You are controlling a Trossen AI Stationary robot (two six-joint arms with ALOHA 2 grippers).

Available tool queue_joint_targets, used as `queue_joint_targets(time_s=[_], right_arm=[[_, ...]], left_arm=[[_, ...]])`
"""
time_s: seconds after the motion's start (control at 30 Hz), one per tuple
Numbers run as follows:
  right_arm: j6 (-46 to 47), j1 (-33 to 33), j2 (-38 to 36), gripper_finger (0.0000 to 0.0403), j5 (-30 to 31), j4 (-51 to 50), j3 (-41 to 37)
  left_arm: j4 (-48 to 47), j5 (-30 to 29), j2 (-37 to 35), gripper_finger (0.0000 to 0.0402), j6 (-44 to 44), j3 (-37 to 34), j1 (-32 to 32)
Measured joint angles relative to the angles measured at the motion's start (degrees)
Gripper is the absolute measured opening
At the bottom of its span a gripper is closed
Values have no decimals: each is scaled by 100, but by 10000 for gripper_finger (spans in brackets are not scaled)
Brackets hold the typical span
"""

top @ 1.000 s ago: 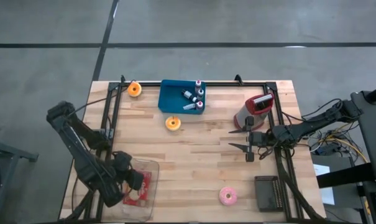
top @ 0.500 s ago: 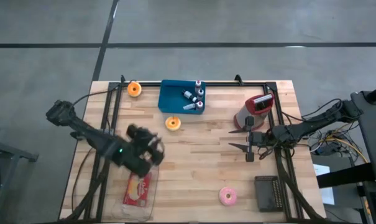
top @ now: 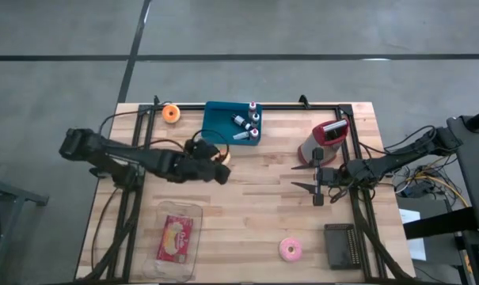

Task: Pick & Place Food Item
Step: Put the top yellow black donut into the black bin

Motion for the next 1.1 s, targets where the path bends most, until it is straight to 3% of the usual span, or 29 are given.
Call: queue_joint_targets(time_s=[0.2, 0.4, 0.5, 0.67, 0.97, 1.1], right_arm=[[0, 0, 0, 217, -1, 0, 0], [0, 2, 0, 217, -1, 0, 0], [0, 0, 0, 217, 1, 0, 0], [0, 2, 0, 217, -1, 0, 0], [0, 0, 0, 217, 1, 0, 0], [0, 1, 0, 217, -1, 0, 0]], left_arm=[[-1157, 737, -181, 174, -1023, -92, 577], [-2168, 808, -610, 188, -638, -91, 1314], [-2567, 1215, -818, 188, -774, -93, 1884], [-2693, 2104, -901, 188, -582, -150, 2828], [-2627, 2403, -857, 189, 311, -212, 4572], [-2470, 2526, -739, 188, 461, -316, 4925]])
